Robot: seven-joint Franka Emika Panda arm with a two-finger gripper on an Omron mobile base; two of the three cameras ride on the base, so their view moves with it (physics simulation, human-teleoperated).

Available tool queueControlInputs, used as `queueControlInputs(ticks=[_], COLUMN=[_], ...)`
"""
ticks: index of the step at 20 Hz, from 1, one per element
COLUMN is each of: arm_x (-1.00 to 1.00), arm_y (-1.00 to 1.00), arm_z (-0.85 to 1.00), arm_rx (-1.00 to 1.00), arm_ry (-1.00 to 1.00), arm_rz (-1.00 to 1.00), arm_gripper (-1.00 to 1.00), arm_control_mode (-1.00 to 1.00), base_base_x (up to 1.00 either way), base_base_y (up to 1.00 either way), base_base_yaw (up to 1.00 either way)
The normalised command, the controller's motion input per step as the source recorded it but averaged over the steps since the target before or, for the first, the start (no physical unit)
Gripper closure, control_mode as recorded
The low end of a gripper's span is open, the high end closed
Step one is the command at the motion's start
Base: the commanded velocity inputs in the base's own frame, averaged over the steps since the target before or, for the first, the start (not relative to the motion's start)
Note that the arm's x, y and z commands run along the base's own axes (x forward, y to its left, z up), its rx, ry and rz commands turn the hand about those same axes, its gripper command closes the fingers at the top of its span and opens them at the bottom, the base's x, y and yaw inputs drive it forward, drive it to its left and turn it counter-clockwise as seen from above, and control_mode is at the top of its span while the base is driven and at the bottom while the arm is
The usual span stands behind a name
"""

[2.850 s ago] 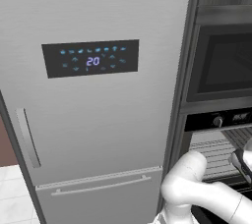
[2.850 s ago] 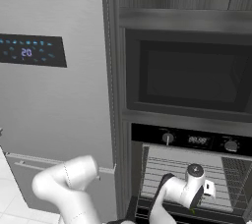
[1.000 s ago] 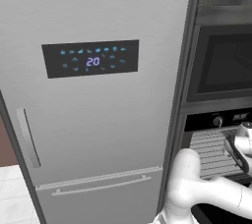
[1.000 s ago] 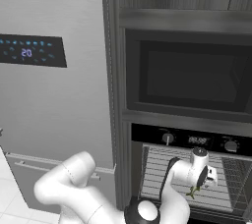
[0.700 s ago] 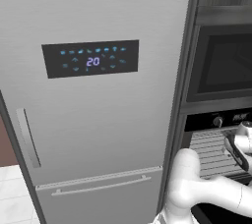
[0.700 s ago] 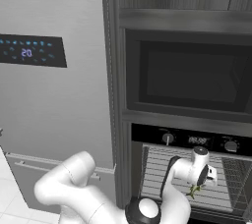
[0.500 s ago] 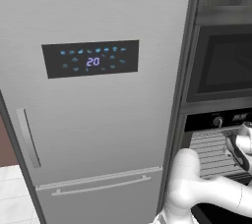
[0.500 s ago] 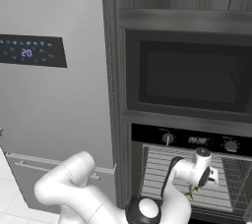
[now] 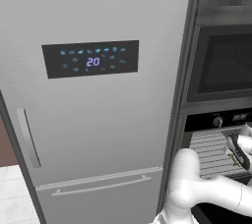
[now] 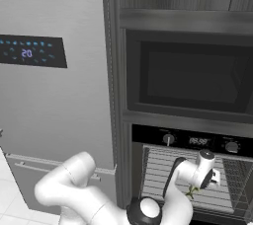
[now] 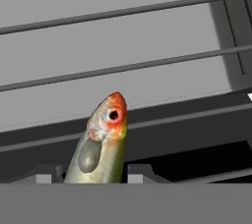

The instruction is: Take the fish from the oven and place it on the plate on the counter.

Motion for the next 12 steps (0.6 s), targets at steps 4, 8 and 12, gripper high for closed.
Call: queueControlInputs(ticks=[4,8,12], arm_x=[-0.23,-0.63,-0.75], arm_y=[-0.1,-0.2,-0.13], arm_z=[-0.1,0.08,0.27], arm_rx=[0.0,0.0,0.0], arm_ry=[0.0,-0.03,-0.09], arm_rz=[0.0,0.0,0.0], arm_gripper=[1.0,1.0,1.0], arm_control_mode=[-1.0,-1.0,-1.0], base_base_x=[0.0,0.0,0.0], base_base_y=[0.0,0.0,0.0], base_base_yaw=[0.0,0.0,0.0])
